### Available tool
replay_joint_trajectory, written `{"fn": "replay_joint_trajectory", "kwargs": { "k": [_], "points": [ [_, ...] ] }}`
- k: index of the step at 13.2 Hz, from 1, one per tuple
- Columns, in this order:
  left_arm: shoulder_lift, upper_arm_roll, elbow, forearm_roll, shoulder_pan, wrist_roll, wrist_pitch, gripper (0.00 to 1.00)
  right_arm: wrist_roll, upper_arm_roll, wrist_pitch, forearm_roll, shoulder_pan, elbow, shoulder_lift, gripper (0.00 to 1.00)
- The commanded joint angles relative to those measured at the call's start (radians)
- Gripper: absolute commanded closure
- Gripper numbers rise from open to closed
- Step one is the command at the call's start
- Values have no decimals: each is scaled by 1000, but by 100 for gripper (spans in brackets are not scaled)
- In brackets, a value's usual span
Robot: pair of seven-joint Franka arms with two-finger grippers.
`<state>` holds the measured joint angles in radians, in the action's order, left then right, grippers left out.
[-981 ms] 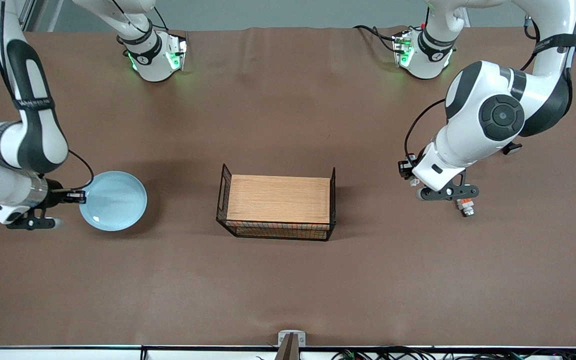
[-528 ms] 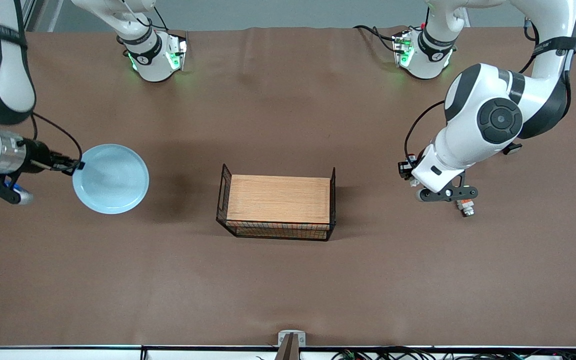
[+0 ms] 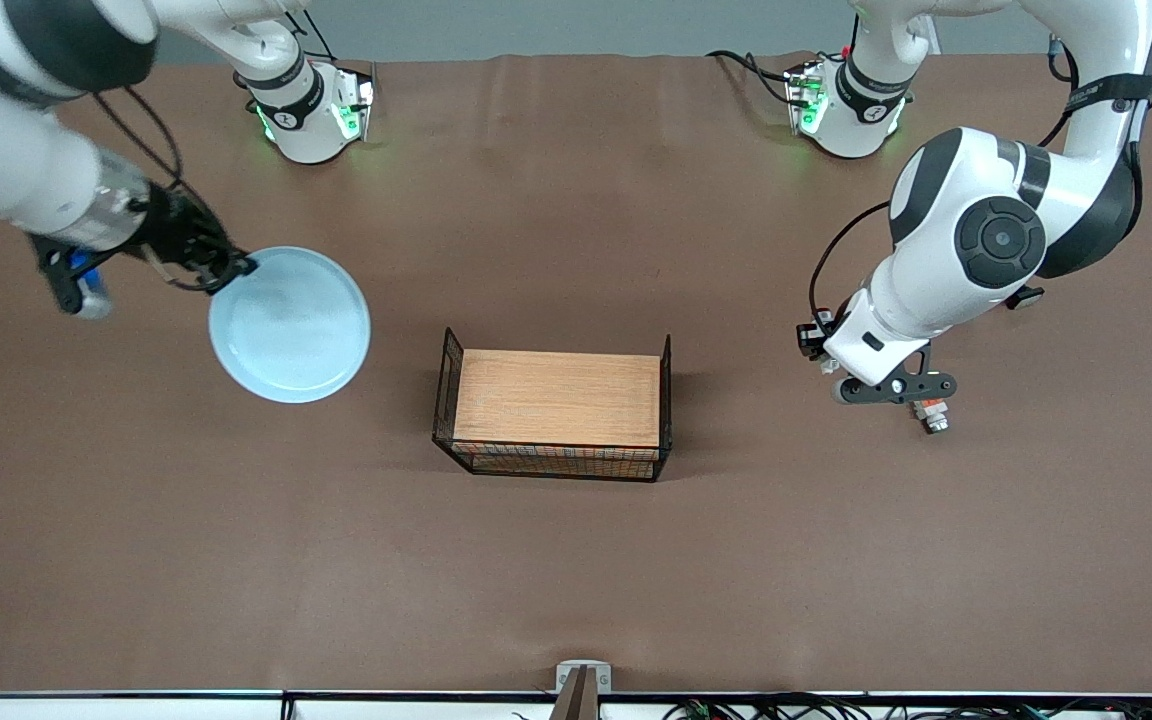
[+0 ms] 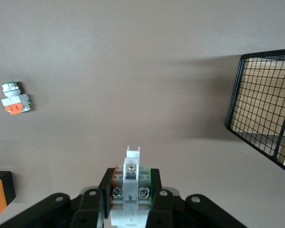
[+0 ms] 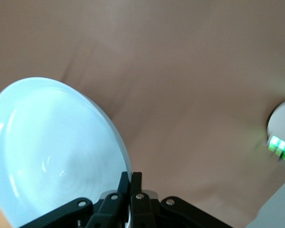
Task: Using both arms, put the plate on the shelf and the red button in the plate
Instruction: 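Lift the plate and carry it onto the wooden crate with the right gripper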
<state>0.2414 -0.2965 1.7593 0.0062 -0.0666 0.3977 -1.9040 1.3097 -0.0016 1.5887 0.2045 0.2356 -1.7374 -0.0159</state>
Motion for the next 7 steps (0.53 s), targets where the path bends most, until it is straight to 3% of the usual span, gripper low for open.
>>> {"fn": "replay_joint_trajectory", "kwargs": {
  "k": [1,4,7],
  "points": [
    [6,-3,-20,18,2,6,20,78,251,-14,36,9,140,28,-12,100],
    [7,-1,-20,20,2,4,20,78,475,-15,79,-11,291,59,-9,100],
    [6,-1,-21,20,4,4,20,78,675,-12,163,-91,413,52,2,100]
  ]
}}
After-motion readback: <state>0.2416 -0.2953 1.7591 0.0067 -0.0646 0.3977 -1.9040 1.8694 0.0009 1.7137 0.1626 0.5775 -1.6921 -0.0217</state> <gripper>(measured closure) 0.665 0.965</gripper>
